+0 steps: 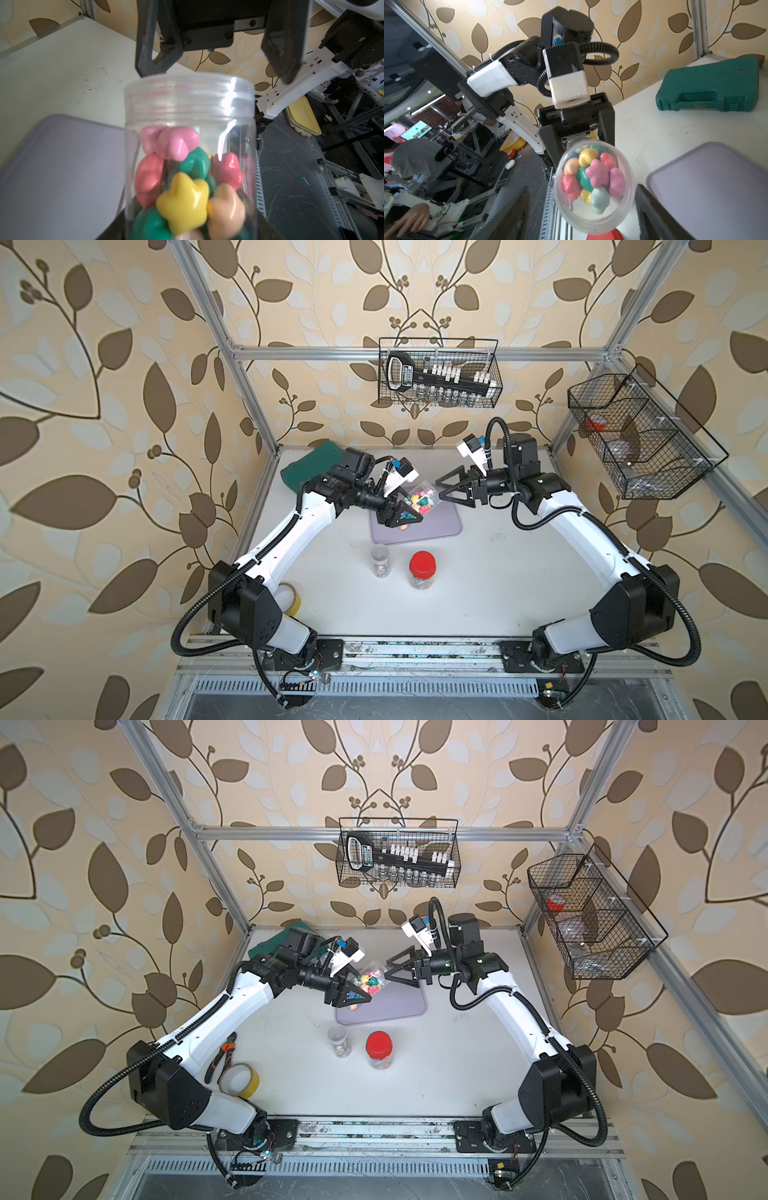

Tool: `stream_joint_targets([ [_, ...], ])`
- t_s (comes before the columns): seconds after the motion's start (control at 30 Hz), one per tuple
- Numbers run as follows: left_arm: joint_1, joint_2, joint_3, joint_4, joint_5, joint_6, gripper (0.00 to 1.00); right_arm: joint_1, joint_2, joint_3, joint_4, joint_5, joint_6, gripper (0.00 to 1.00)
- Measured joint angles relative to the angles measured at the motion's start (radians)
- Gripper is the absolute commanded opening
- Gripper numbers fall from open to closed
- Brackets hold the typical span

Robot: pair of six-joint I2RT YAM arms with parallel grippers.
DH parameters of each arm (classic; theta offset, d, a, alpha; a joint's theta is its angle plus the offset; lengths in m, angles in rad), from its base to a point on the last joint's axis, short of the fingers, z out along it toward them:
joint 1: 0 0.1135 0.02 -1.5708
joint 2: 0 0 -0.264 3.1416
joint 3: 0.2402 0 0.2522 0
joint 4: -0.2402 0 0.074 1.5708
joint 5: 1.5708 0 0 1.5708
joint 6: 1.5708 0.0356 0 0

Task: Pour the candies out of the jar
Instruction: Unscrew the lid from the jar.

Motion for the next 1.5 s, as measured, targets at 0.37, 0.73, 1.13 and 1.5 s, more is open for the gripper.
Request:
stream_joint_targets([
  [0.37,-0.002,0.002,0.001,-0.061,-0.163,0.055,0.61,-0.052,0.171,0.36,-0.282,0.129,0.153,0.96],
  [0.73,-0.035,0.002,0.001,-0.107,-0.287,0.107,0.61,0.04,0.336,0.452,-0.645,0.175,0.059,0.9],
  [1.13,-0.036,0.002,0.001,-0.107,-0.294,0.108,0.61,0.061,0.339,0.439,-0.693,0.177,0.05,0.86],
  [1.5,-0.036,0.002,0.001,-0.11,-0.296,0.108,0.61,0.076,0.347,0.412,-0.7,0.172,0.05,0.75],
])
